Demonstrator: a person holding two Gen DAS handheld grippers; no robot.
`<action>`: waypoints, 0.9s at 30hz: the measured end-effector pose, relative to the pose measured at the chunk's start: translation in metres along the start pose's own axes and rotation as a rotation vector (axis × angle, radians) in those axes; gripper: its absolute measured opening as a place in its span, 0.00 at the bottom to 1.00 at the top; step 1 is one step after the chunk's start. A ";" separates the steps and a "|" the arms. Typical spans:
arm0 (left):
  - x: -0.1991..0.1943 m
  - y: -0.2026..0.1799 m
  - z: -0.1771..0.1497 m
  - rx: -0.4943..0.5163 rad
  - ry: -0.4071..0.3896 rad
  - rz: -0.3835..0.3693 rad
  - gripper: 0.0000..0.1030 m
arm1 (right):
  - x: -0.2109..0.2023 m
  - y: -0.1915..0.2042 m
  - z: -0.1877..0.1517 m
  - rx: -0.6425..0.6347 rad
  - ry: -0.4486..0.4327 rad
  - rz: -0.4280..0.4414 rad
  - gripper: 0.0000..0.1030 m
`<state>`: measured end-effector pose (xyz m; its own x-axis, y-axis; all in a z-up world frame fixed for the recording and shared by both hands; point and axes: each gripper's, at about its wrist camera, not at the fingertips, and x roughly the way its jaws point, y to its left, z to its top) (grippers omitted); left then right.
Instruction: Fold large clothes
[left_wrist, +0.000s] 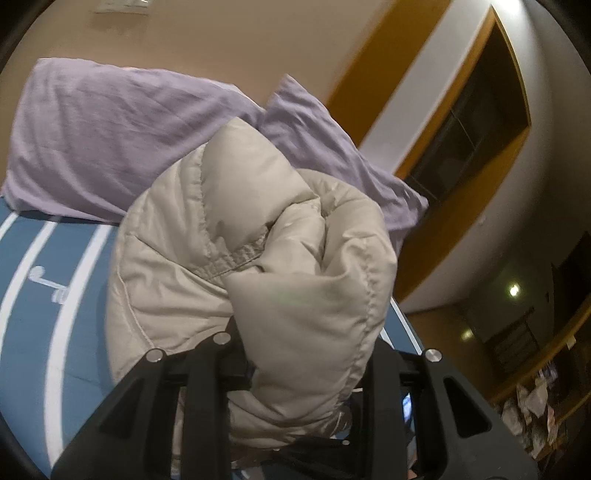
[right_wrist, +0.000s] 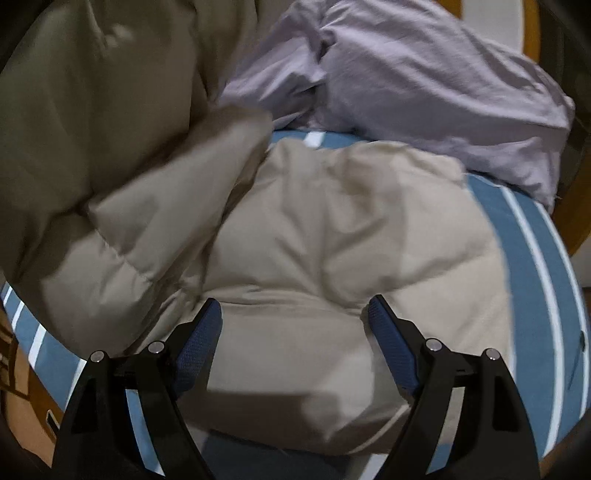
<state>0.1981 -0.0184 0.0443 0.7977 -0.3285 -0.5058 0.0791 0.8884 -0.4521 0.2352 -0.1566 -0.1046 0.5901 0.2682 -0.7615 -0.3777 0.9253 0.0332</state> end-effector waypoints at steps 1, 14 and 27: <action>0.003 -0.002 -0.001 0.004 0.010 -0.008 0.28 | -0.002 -0.004 0.000 0.005 -0.005 -0.013 0.81; 0.089 -0.063 -0.035 0.130 0.197 -0.080 0.29 | -0.040 -0.105 -0.038 0.250 -0.021 -0.211 0.81; 0.129 -0.094 -0.075 0.227 0.317 -0.070 0.33 | -0.055 -0.159 -0.059 0.406 -0.024 -0.304 0.81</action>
<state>0.2484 -0.1681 -0.0335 0.5639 -0.4423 -0.6974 0.2859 0.8968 -0.3376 0.2207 -0.3341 -0.1057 0.6482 -0.0276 -0.7610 0.1186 0.9908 0.0651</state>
